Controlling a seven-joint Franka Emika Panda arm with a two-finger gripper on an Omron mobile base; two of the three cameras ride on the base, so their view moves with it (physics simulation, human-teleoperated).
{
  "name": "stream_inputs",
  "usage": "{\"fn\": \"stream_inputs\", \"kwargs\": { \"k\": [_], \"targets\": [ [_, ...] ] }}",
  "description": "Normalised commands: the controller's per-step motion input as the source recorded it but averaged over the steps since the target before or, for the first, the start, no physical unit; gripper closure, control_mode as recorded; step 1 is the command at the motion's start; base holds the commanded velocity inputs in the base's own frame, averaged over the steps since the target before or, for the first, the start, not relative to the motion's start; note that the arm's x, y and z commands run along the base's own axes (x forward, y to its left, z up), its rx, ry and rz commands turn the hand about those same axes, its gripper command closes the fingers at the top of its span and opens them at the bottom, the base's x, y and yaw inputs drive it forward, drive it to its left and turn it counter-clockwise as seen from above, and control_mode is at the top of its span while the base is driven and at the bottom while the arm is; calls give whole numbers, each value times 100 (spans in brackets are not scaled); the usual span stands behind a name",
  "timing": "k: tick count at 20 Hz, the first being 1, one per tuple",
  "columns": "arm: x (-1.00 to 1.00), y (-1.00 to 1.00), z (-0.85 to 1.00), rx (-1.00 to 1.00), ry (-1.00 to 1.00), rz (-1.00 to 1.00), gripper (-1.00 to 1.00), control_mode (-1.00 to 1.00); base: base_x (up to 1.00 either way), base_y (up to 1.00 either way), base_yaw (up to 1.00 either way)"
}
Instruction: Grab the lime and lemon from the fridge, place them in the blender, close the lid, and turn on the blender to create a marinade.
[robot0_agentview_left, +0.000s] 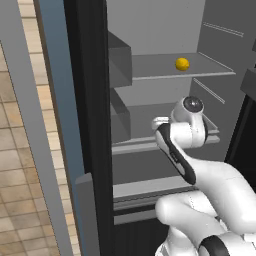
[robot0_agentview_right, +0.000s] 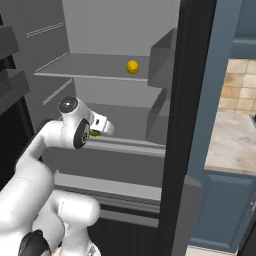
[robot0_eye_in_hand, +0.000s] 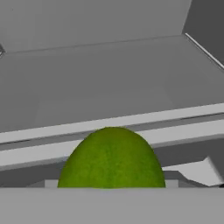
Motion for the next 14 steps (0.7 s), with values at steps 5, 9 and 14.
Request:
{"fn": "stream_inputs", "kwargs": {
  "k": [5, 9, 14],
  "targets": [
    [-100, 0, 61, 1, 9, 1, 100, -100, 0, 0, 0],
    [-100, 0, 26, 0, 12, 0, 100, -100, 0, 0, 0],
    [-96, 0, 1, 0, 10, 0, 100, -100, 0, 0, 0]
  ]
}}
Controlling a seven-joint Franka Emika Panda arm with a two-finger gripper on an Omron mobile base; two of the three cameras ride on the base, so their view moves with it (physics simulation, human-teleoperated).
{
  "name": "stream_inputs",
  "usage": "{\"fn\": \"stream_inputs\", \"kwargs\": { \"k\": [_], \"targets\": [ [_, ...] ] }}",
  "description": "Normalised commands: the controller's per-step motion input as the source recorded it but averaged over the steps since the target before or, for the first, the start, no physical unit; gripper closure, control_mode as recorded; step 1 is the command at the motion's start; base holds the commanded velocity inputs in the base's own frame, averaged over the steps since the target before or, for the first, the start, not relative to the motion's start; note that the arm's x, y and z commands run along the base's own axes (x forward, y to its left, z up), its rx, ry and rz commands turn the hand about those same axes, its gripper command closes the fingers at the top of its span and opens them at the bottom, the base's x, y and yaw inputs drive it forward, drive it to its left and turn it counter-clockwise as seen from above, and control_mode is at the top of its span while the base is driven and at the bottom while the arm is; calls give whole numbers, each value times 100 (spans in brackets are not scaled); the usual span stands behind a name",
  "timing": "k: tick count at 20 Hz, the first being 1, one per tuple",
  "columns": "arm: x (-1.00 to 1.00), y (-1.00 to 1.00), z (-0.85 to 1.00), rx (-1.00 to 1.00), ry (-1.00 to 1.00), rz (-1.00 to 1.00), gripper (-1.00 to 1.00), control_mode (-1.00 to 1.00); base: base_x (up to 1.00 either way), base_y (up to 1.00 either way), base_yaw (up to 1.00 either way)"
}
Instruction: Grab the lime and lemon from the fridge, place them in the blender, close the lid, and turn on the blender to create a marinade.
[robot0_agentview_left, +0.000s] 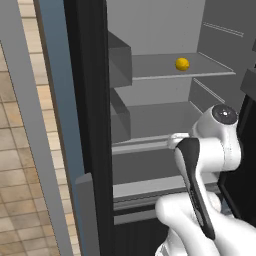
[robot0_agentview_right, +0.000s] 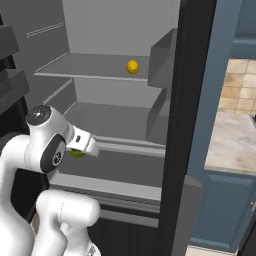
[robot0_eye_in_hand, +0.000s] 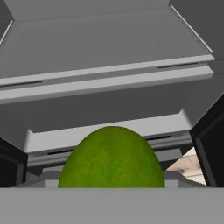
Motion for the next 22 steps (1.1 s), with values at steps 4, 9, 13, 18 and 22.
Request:
{"fn": "stream_inputs", "kwargs": {
  "k": [4, 9, 13, 18, 22],
  "targets": [
    [-38, 7, -5, -2, 13, 0, 100, -100, 0, 0, 0],
    [-3, 1, -5, 0, 4, 2, 100, -100, 0, 0, 0],
    [-61, 0, -1, -1, -4, 0, 100, -100, 0, 0, 0],
    [-40, 2, 0, 0, -3, -1, 100, 100, -60, 11, -6],
    [0, 0, 0, 0, 0, 0, 100, 100, -100, 25, -27]
  ]
}}
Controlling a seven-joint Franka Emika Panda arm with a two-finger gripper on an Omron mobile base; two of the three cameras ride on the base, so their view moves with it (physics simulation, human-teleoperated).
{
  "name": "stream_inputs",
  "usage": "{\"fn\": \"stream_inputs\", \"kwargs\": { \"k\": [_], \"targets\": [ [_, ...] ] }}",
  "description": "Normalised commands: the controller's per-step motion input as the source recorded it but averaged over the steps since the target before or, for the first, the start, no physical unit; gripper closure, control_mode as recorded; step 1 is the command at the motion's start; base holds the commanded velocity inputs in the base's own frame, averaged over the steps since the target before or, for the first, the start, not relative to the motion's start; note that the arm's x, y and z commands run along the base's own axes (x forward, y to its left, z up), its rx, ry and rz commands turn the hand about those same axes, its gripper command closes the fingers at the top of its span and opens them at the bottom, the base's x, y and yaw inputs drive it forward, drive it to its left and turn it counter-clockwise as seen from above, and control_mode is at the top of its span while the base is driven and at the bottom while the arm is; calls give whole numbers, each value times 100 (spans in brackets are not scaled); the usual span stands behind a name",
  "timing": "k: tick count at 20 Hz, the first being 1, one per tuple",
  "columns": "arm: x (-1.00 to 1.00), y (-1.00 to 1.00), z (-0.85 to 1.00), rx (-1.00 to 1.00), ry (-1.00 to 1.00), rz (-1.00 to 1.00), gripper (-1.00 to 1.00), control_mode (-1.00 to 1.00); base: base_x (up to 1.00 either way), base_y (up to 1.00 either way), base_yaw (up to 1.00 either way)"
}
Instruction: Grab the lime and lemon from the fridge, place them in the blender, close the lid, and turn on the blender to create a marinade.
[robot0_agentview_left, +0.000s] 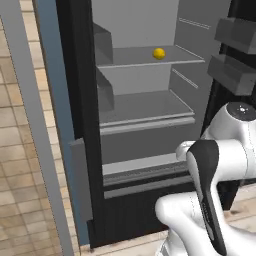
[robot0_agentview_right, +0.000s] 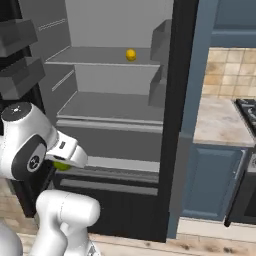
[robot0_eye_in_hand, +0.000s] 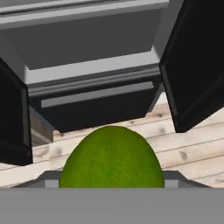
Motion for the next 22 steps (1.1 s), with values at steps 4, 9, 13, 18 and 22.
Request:
{"fn": "stream_inputs", "kwargs": {
  "k": [4, 9, 13, 18, 22],
  "targets": [
    [0, 0, 0, 0, 0, 0, 100, 100, -100, 28, -45],
    [0, 0, 0, 0, 0, 0, 100, 100, -73, 14, -65],
    [0, 0, 0, 0, 0, 0, 100, 100, -42, 6, -76],
    [0, 0, 0, 0, 0, 0, 100, 100, -13, 2, -78],
    [0, 0, 0, 0, 0, 0, 100, 100, 0, 8, -77]
  ]
}}
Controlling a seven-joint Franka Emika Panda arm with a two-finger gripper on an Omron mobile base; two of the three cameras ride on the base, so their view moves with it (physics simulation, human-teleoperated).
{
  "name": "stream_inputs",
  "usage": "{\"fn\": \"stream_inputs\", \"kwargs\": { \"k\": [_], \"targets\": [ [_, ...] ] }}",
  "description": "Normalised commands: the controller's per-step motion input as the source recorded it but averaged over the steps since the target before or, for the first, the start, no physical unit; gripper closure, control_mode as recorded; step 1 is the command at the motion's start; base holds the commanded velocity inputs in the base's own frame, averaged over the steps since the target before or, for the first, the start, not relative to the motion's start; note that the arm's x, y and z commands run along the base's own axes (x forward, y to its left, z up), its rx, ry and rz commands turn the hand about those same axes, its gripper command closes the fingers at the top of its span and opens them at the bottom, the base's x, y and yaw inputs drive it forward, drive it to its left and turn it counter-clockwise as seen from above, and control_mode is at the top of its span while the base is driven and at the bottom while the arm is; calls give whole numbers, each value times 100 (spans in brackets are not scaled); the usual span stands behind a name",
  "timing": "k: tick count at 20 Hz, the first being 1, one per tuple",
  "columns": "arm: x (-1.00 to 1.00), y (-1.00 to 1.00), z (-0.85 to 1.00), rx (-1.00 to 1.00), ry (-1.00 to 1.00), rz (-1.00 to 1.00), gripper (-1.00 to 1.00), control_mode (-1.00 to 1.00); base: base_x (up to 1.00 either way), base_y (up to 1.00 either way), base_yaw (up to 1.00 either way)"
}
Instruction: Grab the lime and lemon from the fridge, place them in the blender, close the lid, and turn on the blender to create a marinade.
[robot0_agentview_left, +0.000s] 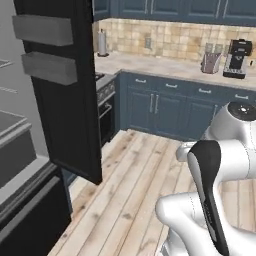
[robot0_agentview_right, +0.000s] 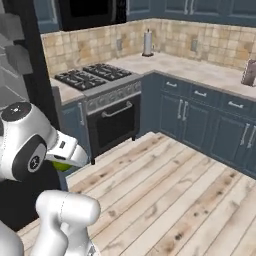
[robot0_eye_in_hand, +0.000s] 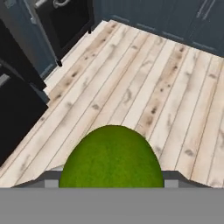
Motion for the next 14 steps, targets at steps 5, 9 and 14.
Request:
{"fn": "stream_inputs", "kwargs": {
  "k": [5, 9, 14],
  "targets": [
    [0, 0, 0, 0, 0, 0, 100, 100, 2, 11, -72],
    [0, 0, 0, 0, 0, 0, 100, 100, 18, 17, -63],
    [0, 0, 0, 0, 0, 0, 100, 100, 50, 13, -43]
  ]
}}
